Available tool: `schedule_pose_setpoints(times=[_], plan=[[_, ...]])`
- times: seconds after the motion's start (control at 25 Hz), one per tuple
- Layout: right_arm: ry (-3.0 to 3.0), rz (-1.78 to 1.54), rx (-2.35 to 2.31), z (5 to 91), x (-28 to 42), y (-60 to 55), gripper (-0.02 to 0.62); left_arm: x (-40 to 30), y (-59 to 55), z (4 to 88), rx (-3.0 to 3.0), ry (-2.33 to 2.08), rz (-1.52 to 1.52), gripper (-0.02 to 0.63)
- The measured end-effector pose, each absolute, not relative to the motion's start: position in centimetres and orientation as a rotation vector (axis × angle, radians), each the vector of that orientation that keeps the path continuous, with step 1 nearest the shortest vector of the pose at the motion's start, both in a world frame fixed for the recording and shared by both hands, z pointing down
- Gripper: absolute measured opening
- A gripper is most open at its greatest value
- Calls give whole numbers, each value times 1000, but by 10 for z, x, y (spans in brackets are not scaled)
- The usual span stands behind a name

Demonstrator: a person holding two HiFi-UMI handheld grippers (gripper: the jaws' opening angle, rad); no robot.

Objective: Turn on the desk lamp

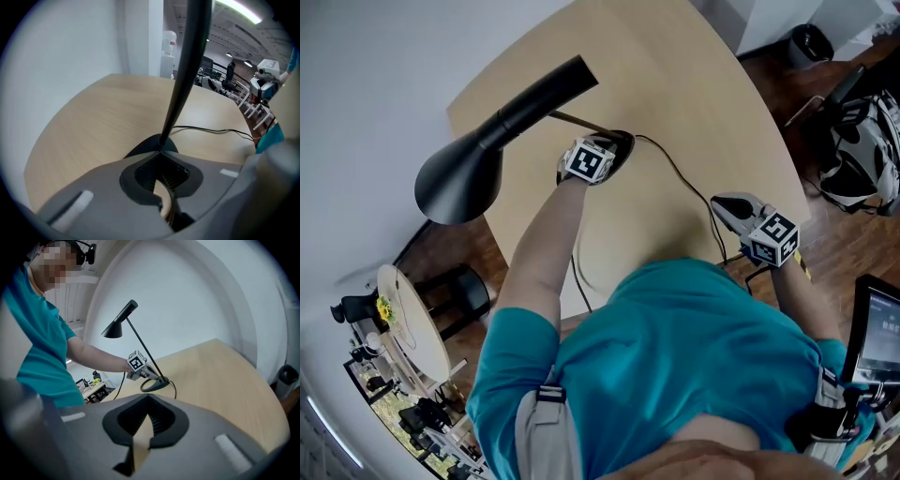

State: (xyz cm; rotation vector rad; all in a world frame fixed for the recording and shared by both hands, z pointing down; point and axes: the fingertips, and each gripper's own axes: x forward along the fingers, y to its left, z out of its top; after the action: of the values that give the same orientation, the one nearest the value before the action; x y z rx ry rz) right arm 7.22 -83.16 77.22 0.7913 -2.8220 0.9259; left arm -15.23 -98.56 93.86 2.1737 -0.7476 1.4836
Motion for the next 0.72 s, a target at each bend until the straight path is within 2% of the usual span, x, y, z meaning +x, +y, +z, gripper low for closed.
schedule_pose_setpoints(times=[0.28,0.72], plan=[[-2825,941,818,774,78,-831,2,-144,-991,943,2232,-699,1578,3],[-2830,951,818,771,76,-834,2,-146,-993,935,2216,-696,1537,3]])
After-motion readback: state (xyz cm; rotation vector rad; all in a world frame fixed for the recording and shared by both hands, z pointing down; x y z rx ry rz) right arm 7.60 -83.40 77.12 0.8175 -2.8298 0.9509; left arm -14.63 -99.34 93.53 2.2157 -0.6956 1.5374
